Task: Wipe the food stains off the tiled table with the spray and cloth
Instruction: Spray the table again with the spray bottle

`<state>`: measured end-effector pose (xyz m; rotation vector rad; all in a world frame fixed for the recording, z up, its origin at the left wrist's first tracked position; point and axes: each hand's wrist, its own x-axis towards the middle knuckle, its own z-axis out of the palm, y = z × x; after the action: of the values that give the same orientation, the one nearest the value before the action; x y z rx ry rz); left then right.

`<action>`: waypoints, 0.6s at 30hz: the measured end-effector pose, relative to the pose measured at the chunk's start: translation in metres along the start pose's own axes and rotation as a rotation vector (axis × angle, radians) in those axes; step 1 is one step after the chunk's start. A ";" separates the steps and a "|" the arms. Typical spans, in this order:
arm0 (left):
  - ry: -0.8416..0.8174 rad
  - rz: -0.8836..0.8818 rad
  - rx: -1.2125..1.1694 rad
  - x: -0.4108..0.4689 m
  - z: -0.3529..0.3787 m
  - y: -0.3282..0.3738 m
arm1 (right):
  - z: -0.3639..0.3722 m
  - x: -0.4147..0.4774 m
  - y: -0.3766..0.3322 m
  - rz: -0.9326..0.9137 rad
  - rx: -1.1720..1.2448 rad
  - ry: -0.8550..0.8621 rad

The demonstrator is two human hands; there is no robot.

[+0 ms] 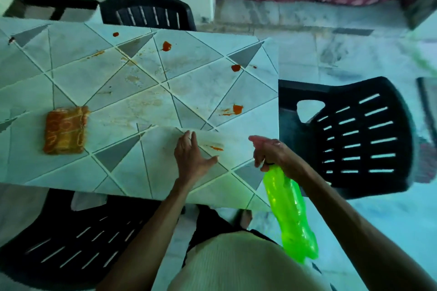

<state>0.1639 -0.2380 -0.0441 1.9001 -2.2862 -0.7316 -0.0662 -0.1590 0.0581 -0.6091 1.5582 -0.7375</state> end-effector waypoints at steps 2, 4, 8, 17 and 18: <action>-0.011 0.030 0.018 -0.005 0.008 0.014 | -0.017 -0.016 0.009 0.006 0.014 0.027; -0.018 0.045 0.024 -0.010 0.014 0.022 | -0.031 -0.026 0.019 0.016 0.000 0.063; -0.031 0.066 0.062 -0.018 0.025 0.036 | -0.061 -0.036 0.048 0.060 -0.015 0.237; -0.057 0.056 0.072 -0.030 0.033 0.042 | -0.085 -0.049 0.066 -0.043 -0.028 0.252; -0.053 0.060 0.073 -0.031 0.033 0.041 | -0.083 -0.048 0.067 -0.020 -0.047 0.236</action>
<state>0.1216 -0.1941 -0.0492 1.8546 -2.4219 -0.7100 -0.1405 -0.0701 0.0432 -0.5885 1.7928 -0.8129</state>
